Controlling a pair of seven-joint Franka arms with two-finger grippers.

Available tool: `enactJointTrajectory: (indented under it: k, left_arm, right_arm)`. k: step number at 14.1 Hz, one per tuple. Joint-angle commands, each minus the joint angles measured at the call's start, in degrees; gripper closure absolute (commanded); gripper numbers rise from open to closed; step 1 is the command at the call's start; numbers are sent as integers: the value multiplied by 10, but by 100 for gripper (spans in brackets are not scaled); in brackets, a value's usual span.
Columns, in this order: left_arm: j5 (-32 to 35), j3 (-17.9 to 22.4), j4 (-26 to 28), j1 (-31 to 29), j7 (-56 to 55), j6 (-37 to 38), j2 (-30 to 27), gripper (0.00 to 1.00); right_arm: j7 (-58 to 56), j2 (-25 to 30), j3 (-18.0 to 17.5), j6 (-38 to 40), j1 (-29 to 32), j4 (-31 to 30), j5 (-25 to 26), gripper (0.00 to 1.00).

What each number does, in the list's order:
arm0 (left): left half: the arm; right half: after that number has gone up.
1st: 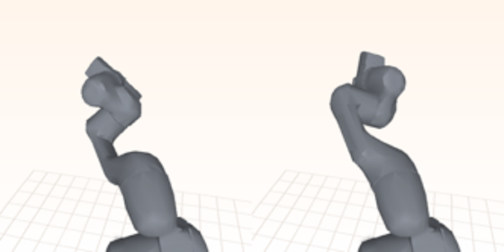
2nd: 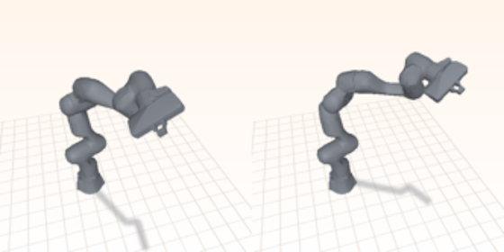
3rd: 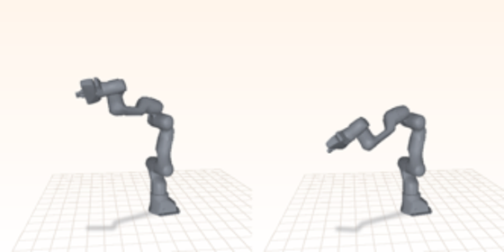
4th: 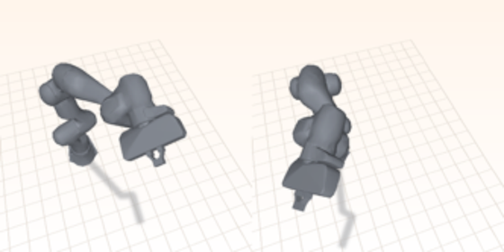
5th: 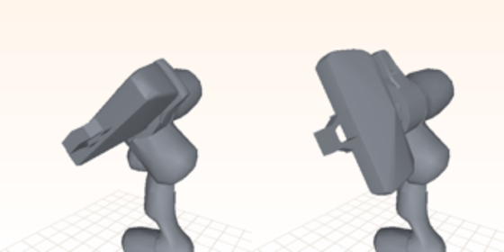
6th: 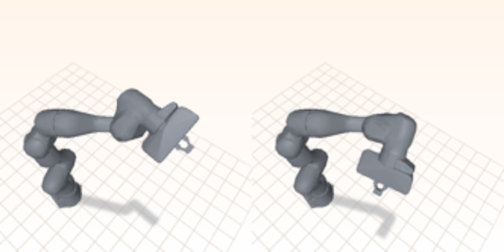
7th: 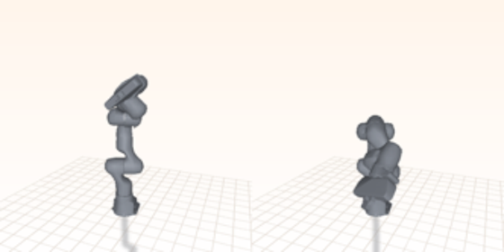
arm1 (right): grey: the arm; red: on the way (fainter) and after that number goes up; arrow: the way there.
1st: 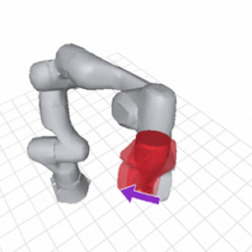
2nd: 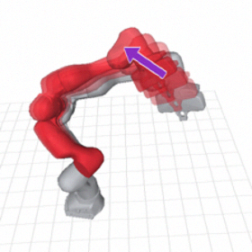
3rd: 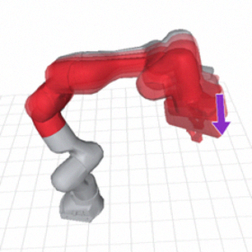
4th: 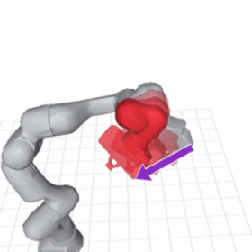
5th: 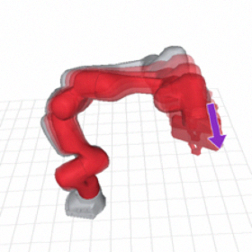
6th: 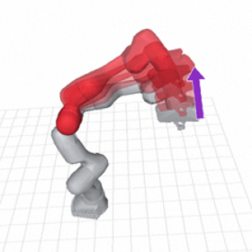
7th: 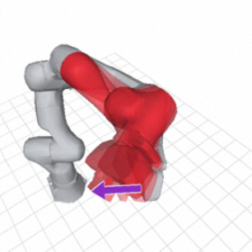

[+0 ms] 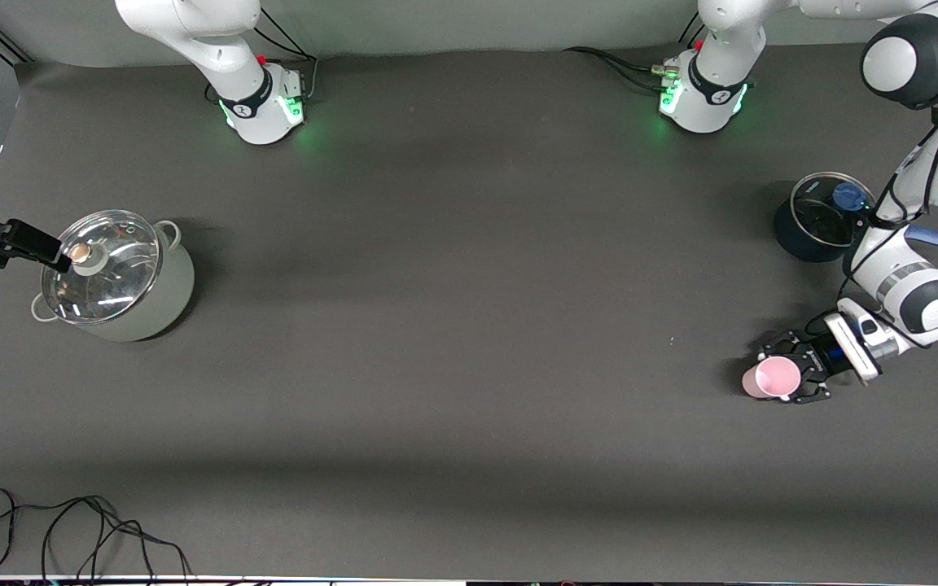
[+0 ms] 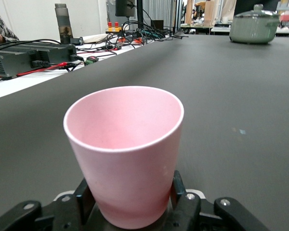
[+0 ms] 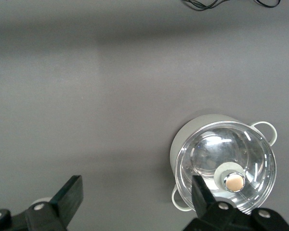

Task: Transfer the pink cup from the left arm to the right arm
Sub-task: 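Lift the pink cup and carry it toward the table's middle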

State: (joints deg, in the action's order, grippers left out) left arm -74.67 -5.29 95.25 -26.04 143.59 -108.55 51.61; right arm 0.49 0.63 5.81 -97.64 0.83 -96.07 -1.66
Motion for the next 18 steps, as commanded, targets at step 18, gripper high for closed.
enactJointTrajectory:
  k: [18]
  left_arm:
    - [-213, -392, 210, 152, -403, -478, -382, 63]
  right_arm:
    - [-13, 2, 0, 9, 0, 3, -16, 0]
